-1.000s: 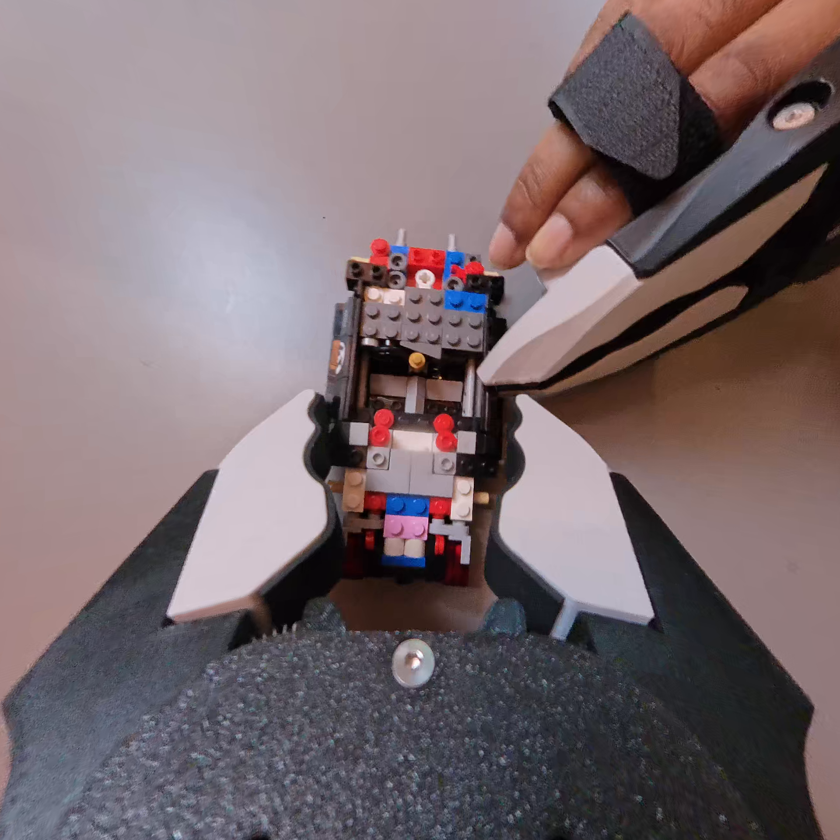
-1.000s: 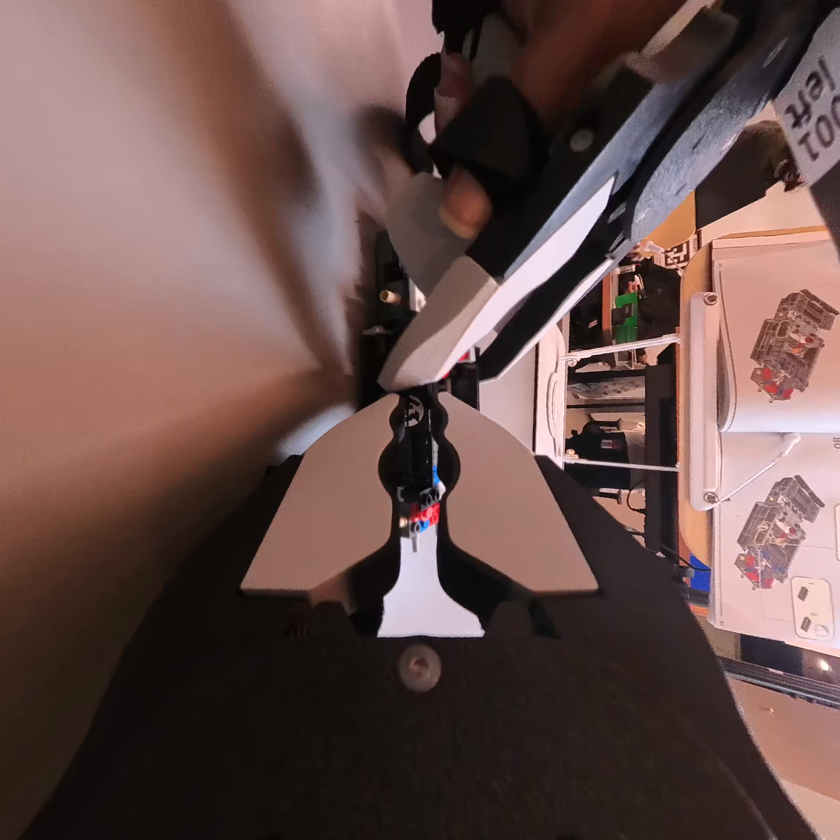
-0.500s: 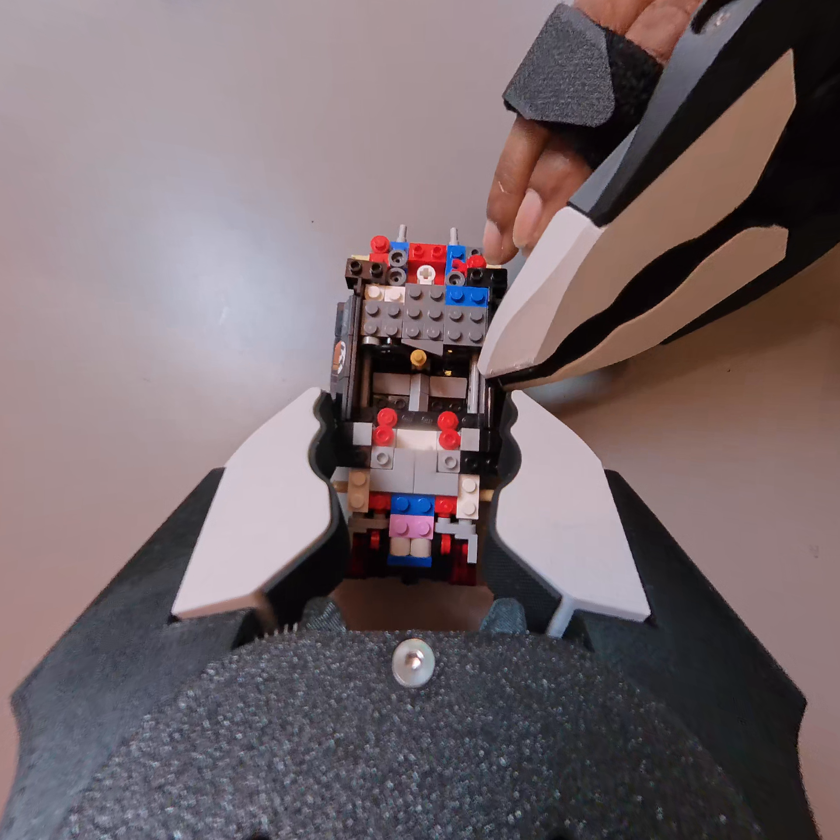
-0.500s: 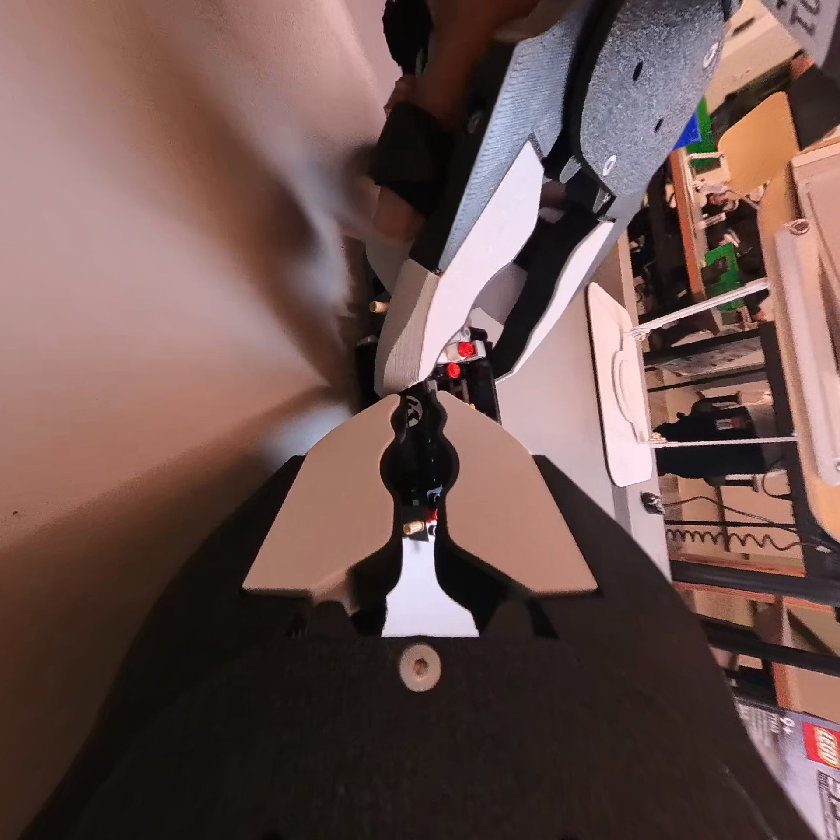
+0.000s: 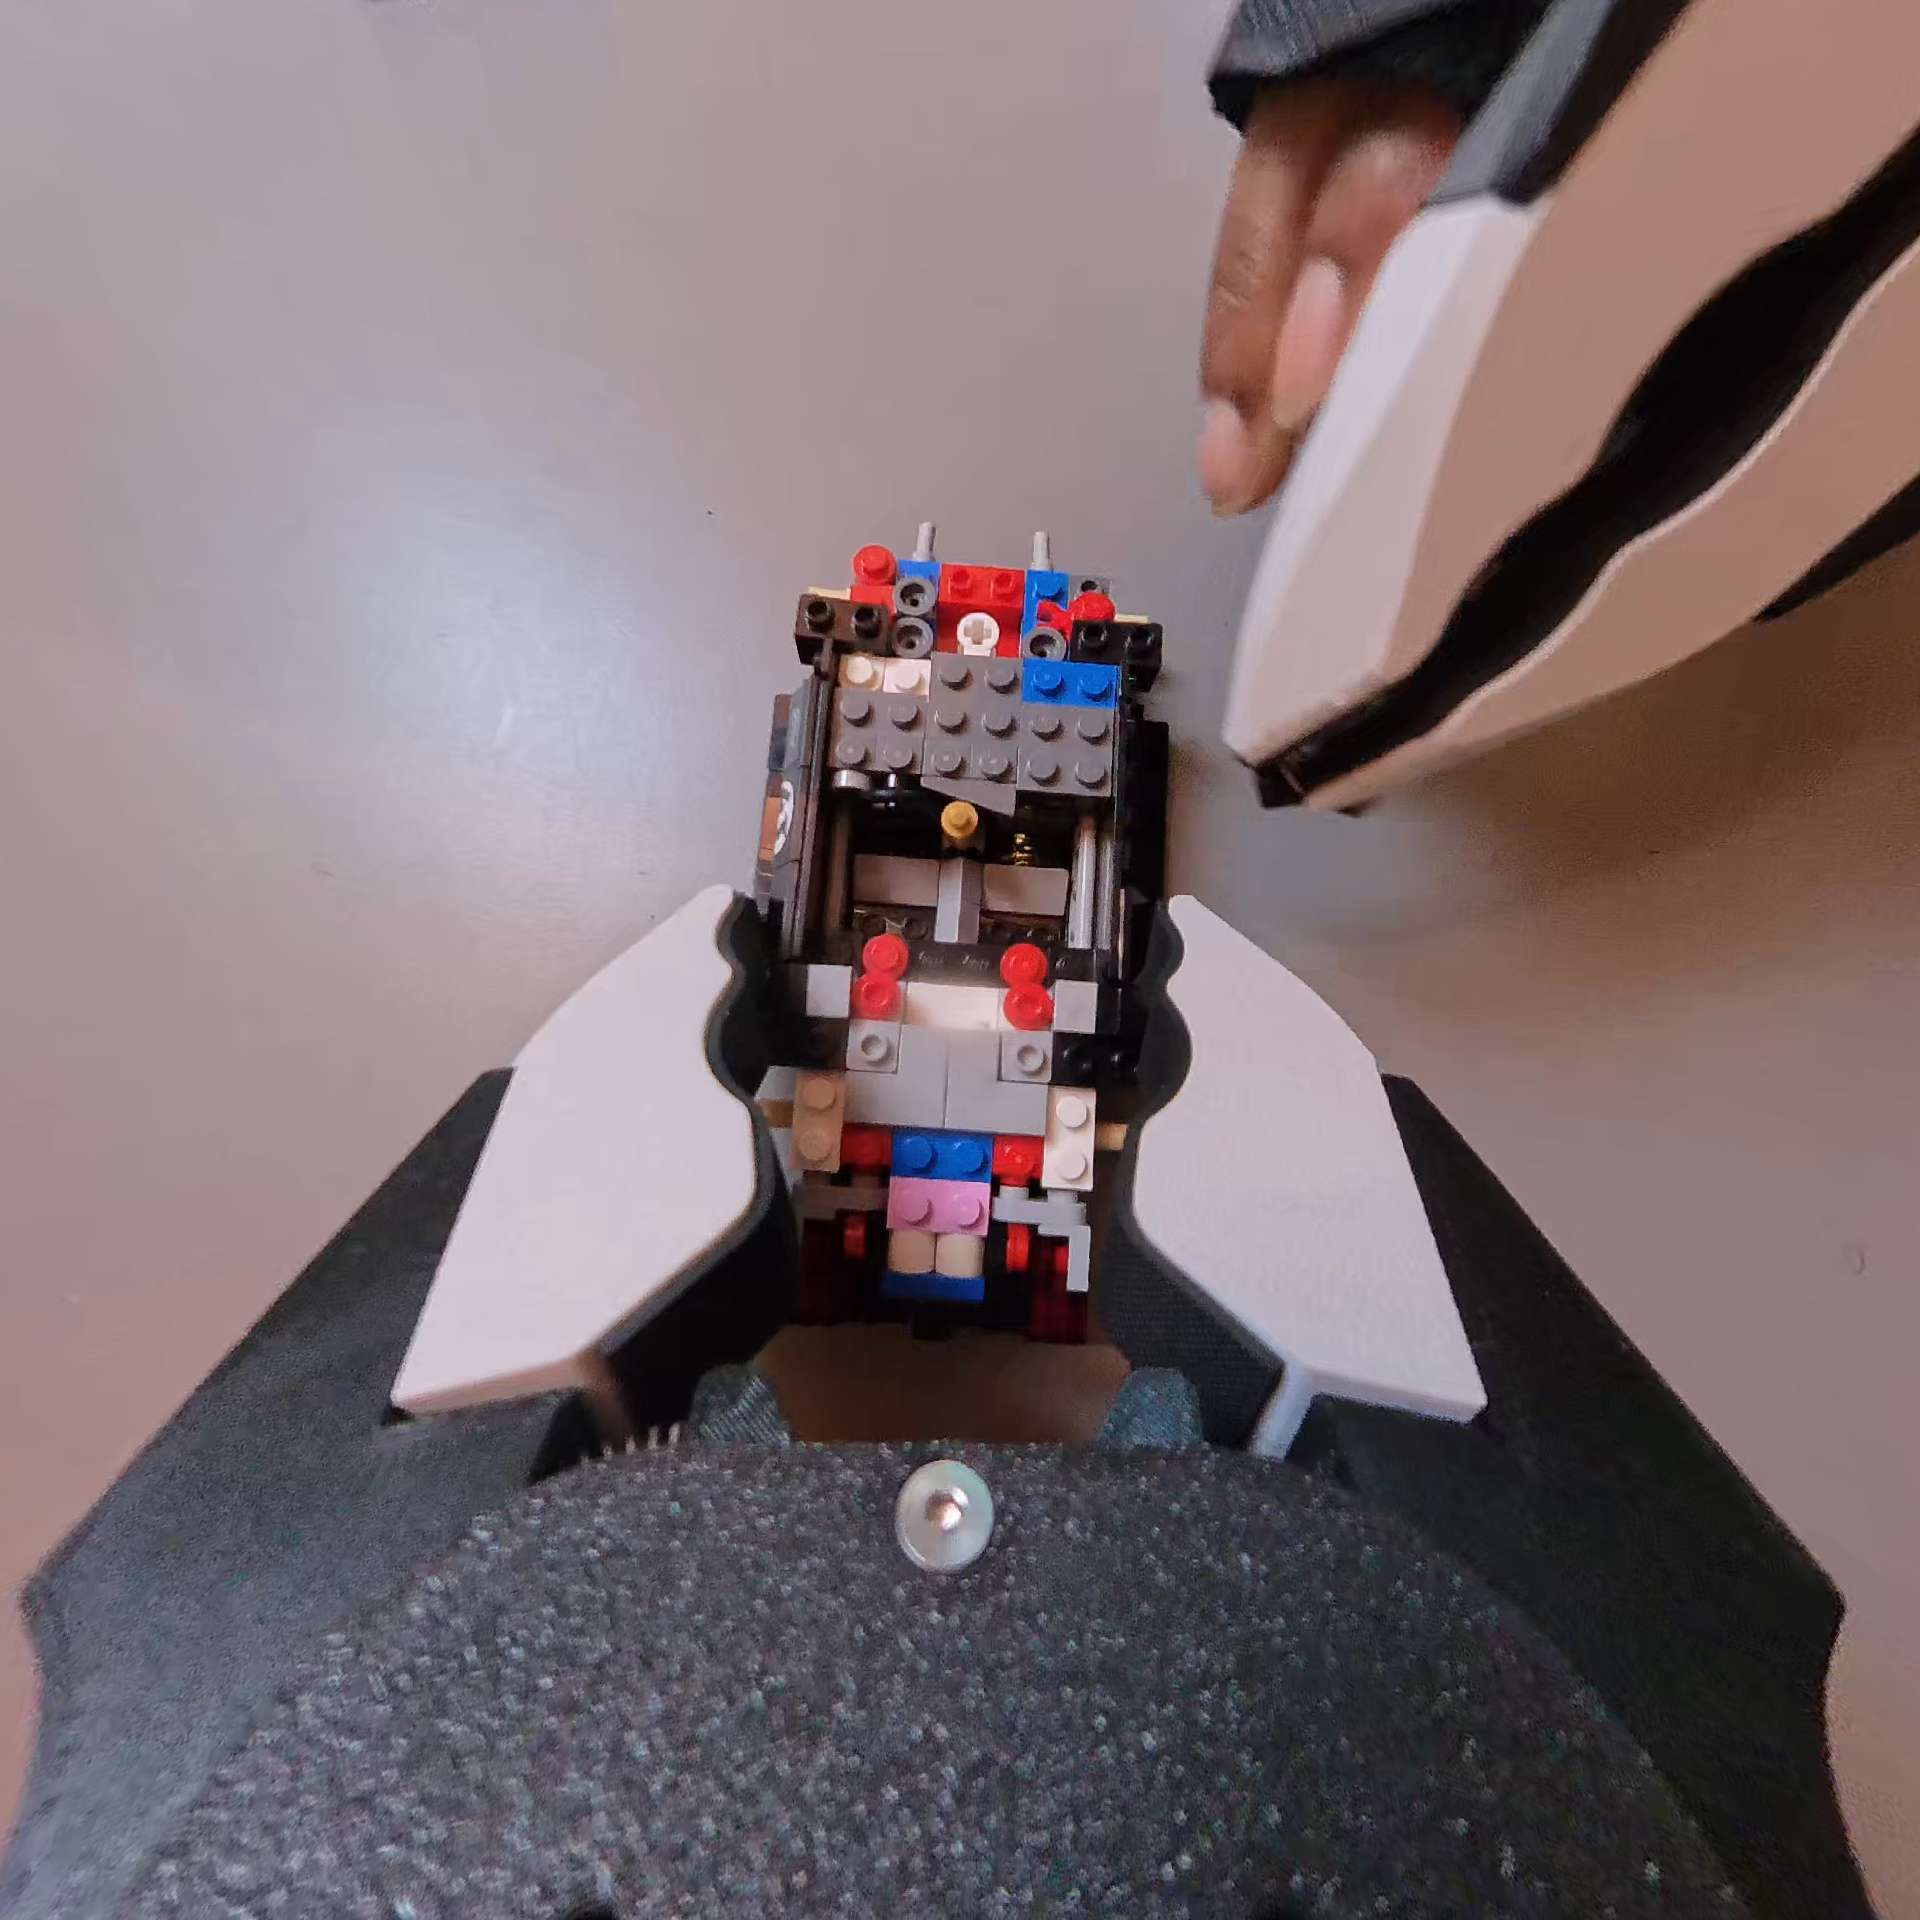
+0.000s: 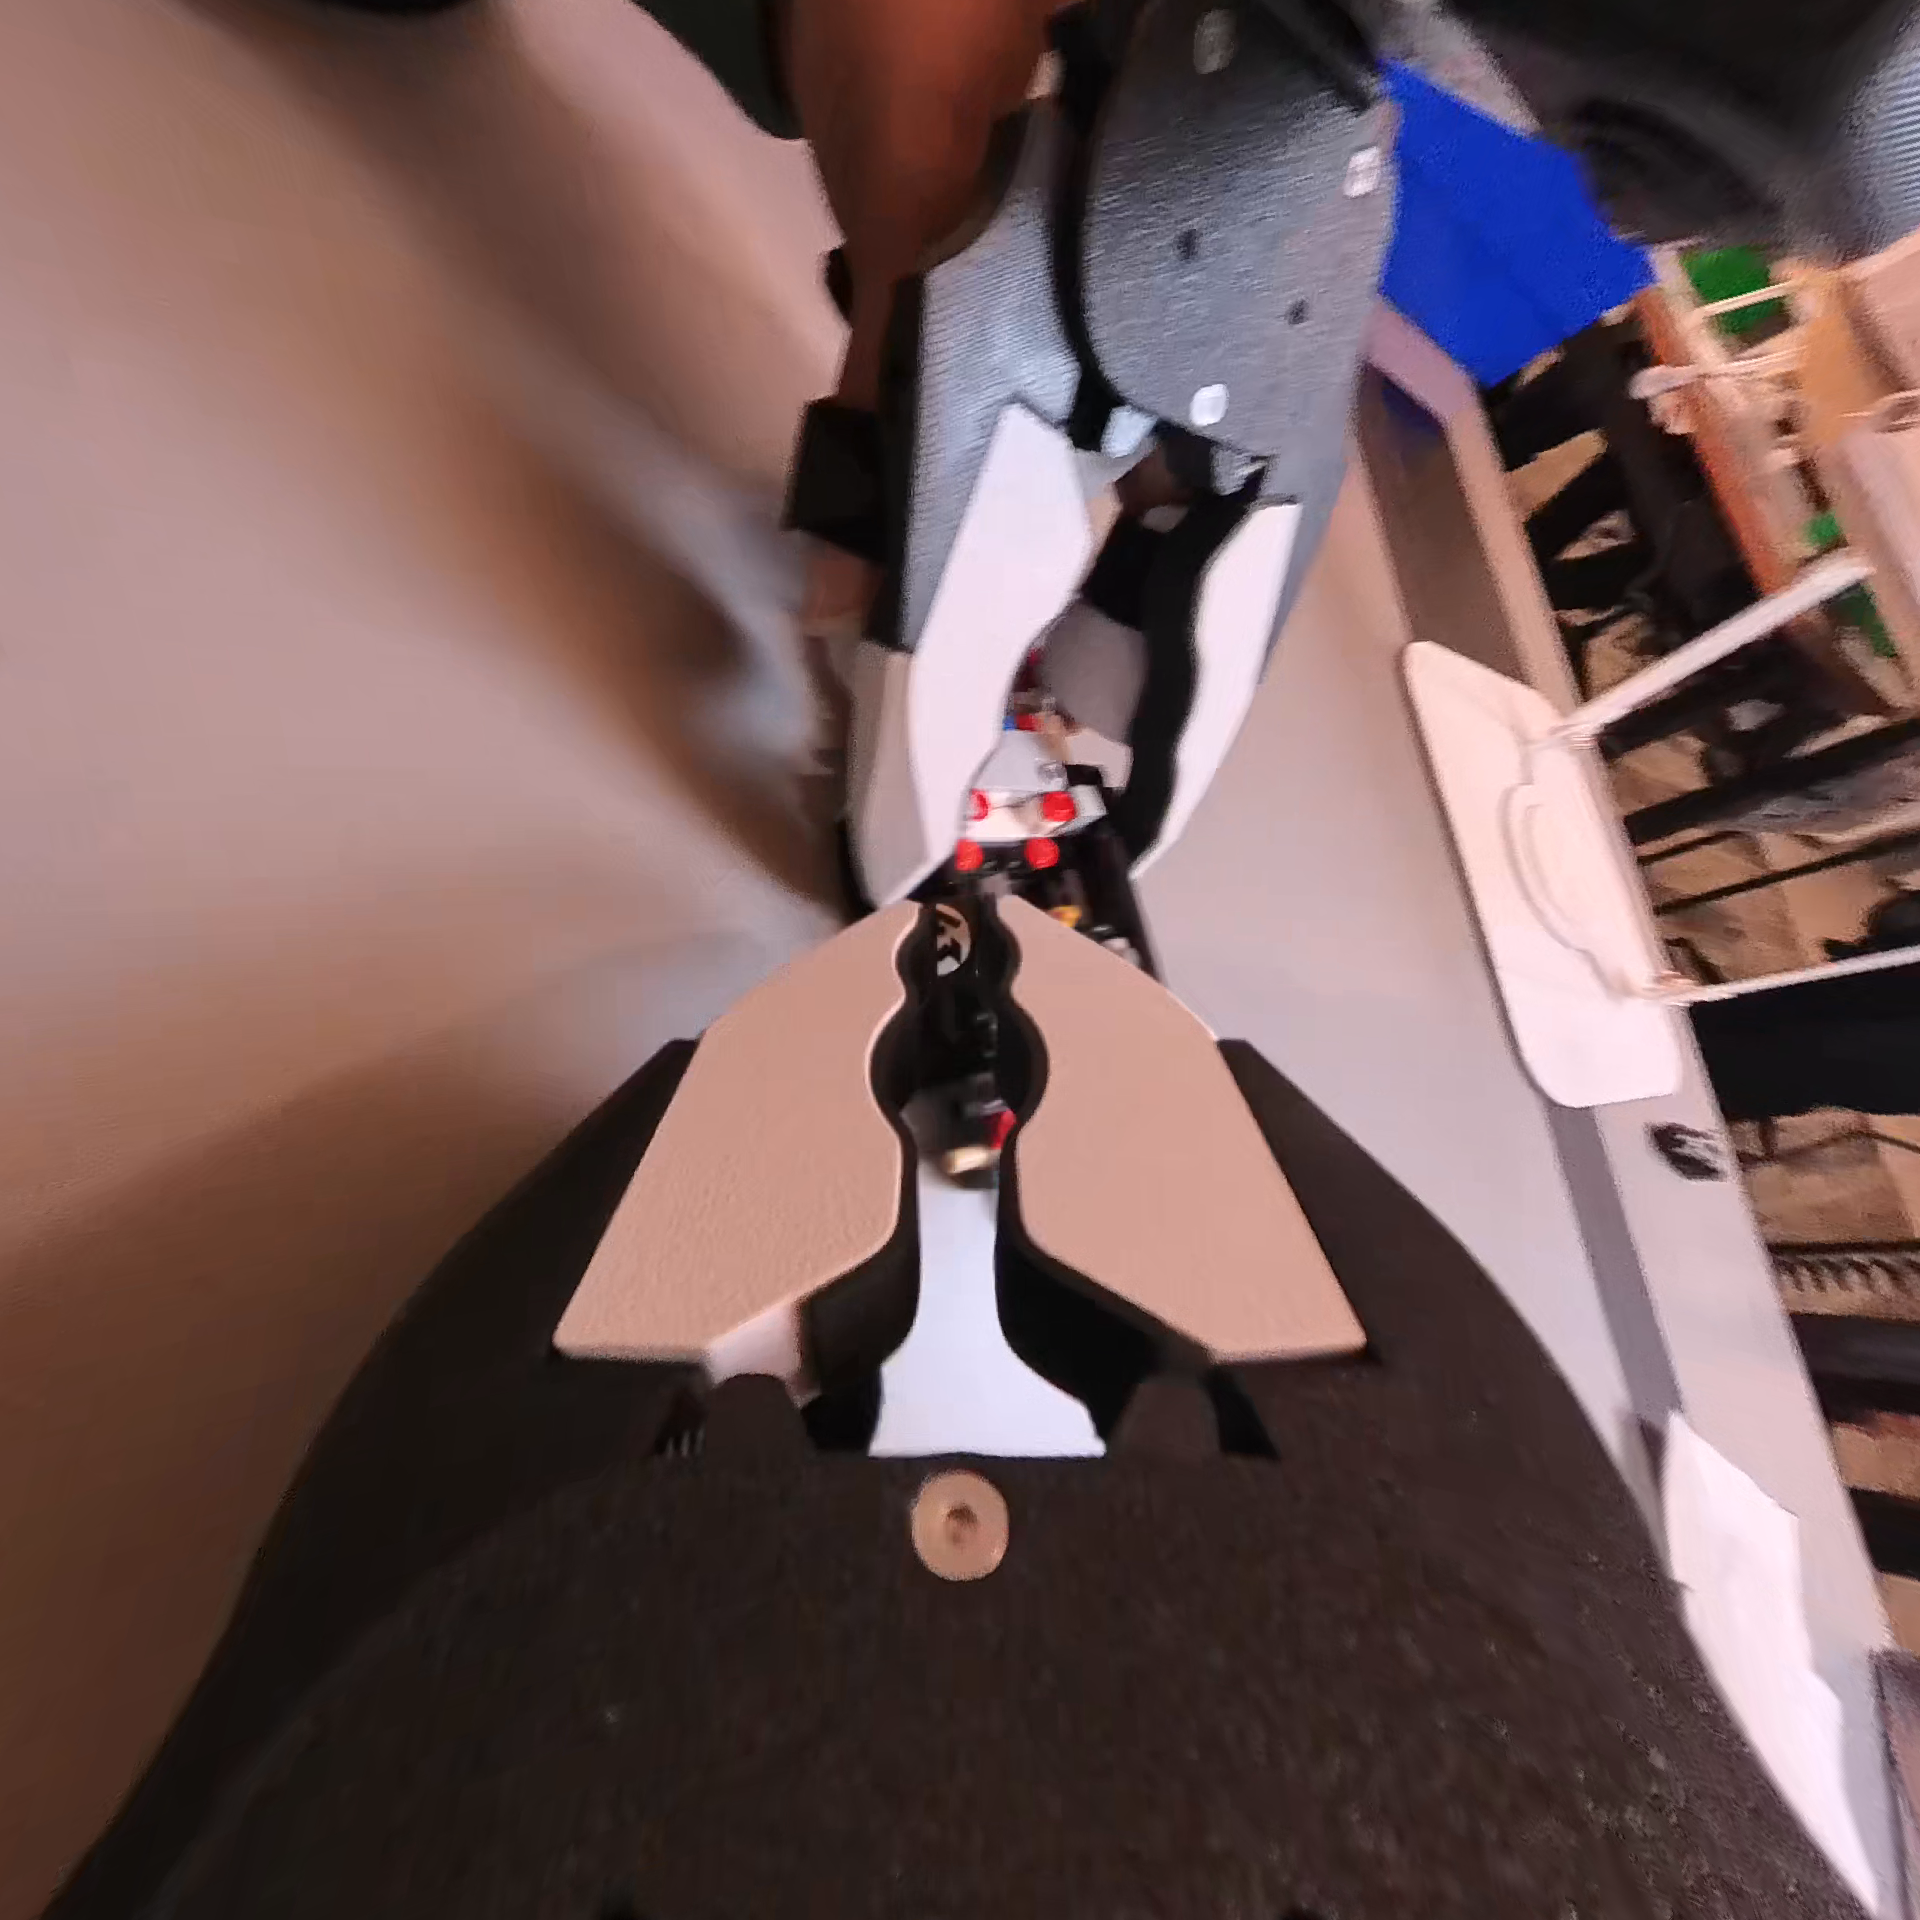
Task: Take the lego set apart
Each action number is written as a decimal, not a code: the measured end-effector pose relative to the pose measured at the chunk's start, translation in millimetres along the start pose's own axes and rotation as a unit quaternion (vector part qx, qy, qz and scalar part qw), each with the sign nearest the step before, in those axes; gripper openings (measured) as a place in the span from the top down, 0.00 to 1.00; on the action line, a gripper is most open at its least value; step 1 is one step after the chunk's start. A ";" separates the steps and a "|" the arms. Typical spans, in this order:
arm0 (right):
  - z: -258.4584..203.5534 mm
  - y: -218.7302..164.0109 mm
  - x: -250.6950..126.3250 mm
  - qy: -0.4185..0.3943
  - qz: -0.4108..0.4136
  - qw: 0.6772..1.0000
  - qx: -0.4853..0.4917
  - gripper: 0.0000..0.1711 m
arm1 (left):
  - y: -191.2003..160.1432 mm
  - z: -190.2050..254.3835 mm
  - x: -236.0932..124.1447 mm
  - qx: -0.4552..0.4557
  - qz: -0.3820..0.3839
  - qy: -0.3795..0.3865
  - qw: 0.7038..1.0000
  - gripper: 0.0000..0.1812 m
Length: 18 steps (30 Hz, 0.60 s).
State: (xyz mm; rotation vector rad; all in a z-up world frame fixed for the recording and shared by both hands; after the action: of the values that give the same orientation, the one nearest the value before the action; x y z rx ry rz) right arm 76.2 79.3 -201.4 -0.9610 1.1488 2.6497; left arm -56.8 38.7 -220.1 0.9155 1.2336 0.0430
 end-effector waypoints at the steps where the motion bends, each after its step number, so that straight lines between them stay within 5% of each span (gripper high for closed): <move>1: -5.4 -0.8 -1.1 0.022 -0.006 1.000 -0.001 0.95 | -0.1 -0.1 0.0 -0.001 0.002 0.000 1.000 0.61; 9: -22.5 -18.3 1.1 0.136 -0.074 0.986 0.059 0.90 | 0.2 0.0 -0.3 -0.003 0.003 -0.001 1.000 0.61; 18: -18.3 -14.6 -6.1 0.155 -0.045 0.981 0.105 0.81 | -1.3 2.6 -6.2 0.000 0.010 -0.010 1.000 0.59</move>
State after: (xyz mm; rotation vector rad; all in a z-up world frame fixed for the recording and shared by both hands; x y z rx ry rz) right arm 95.1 78.0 -216.5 -1.3801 1.3750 2.3057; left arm -57.5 33.3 -215.9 0.9269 1.2054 0.0499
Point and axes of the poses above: each gripper's, where its closed fingertips meet, x out along the fingers, y out of its top, z = x × y across the jaws, the point moved 8 cm from there along -x, back along the fingers, and after that the axes turned 5 degrees about -z, right-handed, at the moved point
